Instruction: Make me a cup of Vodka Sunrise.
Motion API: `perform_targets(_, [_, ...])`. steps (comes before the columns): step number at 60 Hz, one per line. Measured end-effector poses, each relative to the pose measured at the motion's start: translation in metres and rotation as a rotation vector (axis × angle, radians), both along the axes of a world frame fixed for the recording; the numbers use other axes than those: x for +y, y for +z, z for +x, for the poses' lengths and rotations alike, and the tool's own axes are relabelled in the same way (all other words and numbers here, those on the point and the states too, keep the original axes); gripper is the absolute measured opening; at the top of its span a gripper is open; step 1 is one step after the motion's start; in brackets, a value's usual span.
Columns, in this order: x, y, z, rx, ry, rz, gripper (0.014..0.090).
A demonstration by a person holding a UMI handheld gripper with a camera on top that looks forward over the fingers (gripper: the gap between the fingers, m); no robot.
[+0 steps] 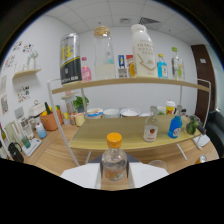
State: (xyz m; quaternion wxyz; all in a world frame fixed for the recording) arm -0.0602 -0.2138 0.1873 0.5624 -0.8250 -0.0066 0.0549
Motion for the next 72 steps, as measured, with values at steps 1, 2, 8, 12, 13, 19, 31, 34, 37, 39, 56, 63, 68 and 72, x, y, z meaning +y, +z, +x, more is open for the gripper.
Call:
perform_targets(1, [0.000, -0.006, 0.000, 0.002, -0.004, -0.008, 0.0360])
perform_targets(2, [0.000, -0.013, 0.001, 0.003, -0.008, -0.016, 0.0360])
perform_targets(8, [0.004, -0.052, 0.002, 0.017, -0.026, -0.060, 0.0360])
perform_targets(12, [0.009, -0.072, 0.004, 0.014, -0.040, -0.070, 0.0359])
perform_targets(13, [0.010, -0.076, 0.004, 0.011, -0.042, -0.072, 0.0359])
perform_targets(19, [0.017, -0.101, 0.001, 0.012, -0.051, -0.100, 0.0359])
perform_targets(31, [0.024, -0.147, -0.004, -0.031, -0.047, -0.176, 0.0361])
perform_targets(34, [0.026, -0.153, -0.006, -0.035, -0.046, -0.190, 0.0359])
perform_targets(37, [0.025, -0.160, -0.007, -0.042, -0.047, -0.217, 0.0357])
perform_targets(39, [0.025, -0.163, -0.008, -0.043, -0.049, -0.227, 0.0358])
perform_targets(56, [0.021, -0.176, -0.009, -0.073, -0.039, -0.263, 0.0365])
perform_targets(63, [0.019, -0.177, -0.009, -0.096, -0.026, -0.257, 0.0368])
perform_targets(68, [0.017, -0.178, -0.009, -0.097, -0.017, -0.259, 0.0371])
perform_targets(72, [0.014, -0.181, -0.009, -0.099, -0.008, -0.277, 0.0385])
